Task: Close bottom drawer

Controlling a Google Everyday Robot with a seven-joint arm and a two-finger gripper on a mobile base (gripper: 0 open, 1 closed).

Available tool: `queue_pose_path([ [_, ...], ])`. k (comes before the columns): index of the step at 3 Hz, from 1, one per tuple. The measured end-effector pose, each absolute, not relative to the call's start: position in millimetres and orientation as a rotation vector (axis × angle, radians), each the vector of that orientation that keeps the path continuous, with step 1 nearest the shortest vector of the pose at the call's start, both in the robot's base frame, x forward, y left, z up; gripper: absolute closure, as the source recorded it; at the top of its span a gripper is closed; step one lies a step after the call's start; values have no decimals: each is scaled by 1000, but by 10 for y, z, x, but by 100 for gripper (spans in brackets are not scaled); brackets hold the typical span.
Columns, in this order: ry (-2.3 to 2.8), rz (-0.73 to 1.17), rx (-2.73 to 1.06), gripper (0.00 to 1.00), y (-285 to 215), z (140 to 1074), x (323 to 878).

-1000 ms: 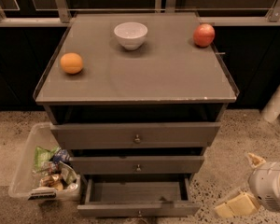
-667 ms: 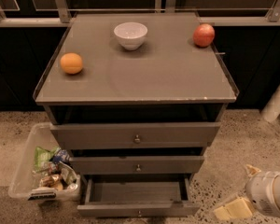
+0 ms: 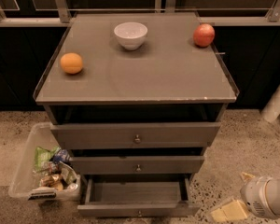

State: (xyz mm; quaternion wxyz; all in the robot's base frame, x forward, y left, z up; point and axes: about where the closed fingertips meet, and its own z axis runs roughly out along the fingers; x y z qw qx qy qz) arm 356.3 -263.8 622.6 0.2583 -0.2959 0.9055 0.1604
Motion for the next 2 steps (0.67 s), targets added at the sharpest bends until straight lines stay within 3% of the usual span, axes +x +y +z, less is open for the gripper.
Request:
queue_pose_path([
  [2,2487,496,-789,0,-2639,5842,3607],
])
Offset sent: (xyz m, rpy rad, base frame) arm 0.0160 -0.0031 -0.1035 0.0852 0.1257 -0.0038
